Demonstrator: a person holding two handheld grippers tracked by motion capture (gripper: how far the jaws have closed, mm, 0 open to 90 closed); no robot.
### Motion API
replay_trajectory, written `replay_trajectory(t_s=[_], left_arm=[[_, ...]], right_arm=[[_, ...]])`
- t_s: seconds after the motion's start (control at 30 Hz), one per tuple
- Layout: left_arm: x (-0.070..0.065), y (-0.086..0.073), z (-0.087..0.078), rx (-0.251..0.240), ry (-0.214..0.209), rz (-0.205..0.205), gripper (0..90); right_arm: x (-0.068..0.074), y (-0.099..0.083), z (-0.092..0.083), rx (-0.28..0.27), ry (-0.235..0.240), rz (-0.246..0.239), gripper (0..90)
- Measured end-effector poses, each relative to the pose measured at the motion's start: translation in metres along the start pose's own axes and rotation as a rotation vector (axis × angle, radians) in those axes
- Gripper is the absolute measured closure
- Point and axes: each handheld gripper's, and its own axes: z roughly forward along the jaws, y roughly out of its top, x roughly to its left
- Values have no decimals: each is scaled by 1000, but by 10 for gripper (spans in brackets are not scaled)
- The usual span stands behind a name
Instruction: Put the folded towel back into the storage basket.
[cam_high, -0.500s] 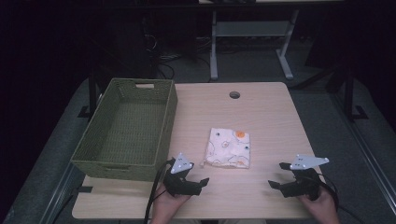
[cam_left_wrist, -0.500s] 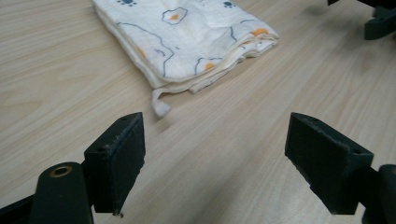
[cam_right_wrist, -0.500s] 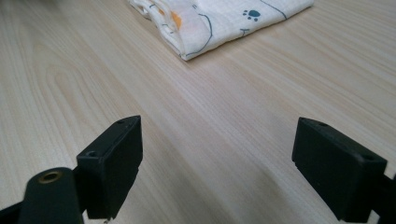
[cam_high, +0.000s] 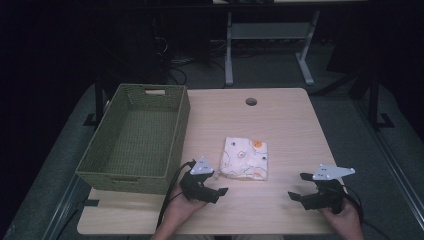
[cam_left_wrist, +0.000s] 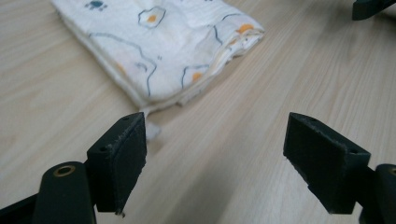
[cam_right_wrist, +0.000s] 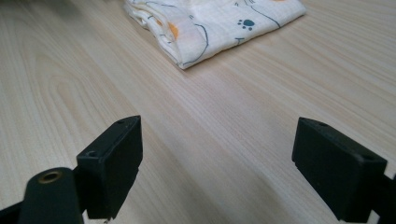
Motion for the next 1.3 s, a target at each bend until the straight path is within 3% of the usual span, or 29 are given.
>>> replay_trajectory(t_s=[0.37, 0.83, 1.1, 1.3], left_arm=[[9, 36, 28, 69, -38, 51, 234], [14, 78, 58, 102, -47, 101, 265], [26, 96, 75, 136, -47, 102, 297], [35, 96, 91, 152, -46, 62, 323]], right_arm=[[2, 1, 1, -5, 9, -7, 159], [4, 2, 2, -10, 20, -12, 159], [4, 2, 1, -8, 19, -12, 159], [4, 2, 1, -11, 22, -10, 159]])
